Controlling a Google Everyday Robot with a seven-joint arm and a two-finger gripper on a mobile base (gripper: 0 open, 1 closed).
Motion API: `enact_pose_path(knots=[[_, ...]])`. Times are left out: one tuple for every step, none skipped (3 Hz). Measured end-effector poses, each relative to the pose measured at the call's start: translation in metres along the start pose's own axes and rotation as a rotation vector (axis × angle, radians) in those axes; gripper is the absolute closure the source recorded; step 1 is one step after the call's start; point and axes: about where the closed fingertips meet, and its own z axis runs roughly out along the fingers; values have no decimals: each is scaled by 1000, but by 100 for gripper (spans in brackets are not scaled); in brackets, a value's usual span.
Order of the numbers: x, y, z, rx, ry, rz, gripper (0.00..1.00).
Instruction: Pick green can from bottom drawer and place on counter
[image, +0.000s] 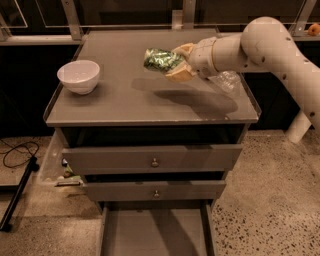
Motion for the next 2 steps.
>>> enact_pose_path(knots=[[13, -10, 15, 17, 29, 50, 100], [33, -19, 18, 51, 82, 117, 100]])
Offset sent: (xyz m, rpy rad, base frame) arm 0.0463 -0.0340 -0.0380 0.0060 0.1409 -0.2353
